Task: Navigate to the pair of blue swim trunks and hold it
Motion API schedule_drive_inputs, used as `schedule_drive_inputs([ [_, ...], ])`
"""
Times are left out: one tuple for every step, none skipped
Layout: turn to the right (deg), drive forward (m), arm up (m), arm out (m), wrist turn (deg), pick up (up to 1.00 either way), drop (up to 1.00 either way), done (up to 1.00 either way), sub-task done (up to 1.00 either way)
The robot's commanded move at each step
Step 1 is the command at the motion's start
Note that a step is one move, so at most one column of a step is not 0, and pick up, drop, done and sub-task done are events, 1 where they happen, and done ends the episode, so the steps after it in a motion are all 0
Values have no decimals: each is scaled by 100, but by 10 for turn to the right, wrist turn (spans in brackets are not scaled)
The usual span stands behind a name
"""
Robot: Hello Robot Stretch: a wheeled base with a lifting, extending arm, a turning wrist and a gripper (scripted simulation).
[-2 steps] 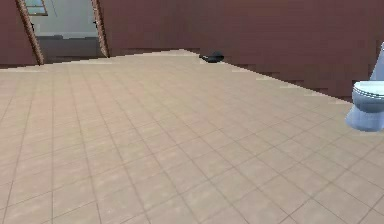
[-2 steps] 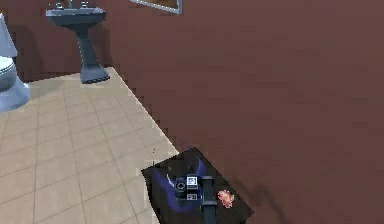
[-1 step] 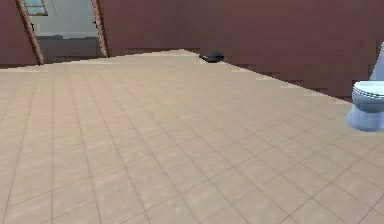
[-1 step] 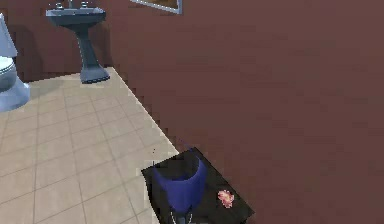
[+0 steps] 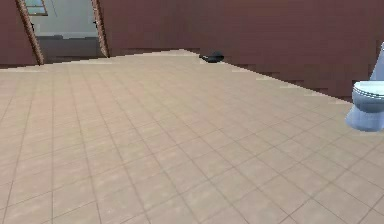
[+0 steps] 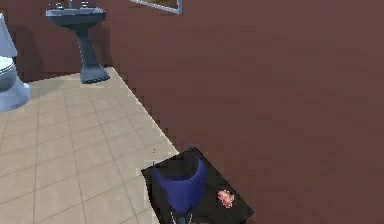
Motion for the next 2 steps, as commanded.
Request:
schedule_drive_inputs([
  [0,0,10,0,0,0,0,0,0],
  [0,0,0,0,0,0,0,100,0],
])
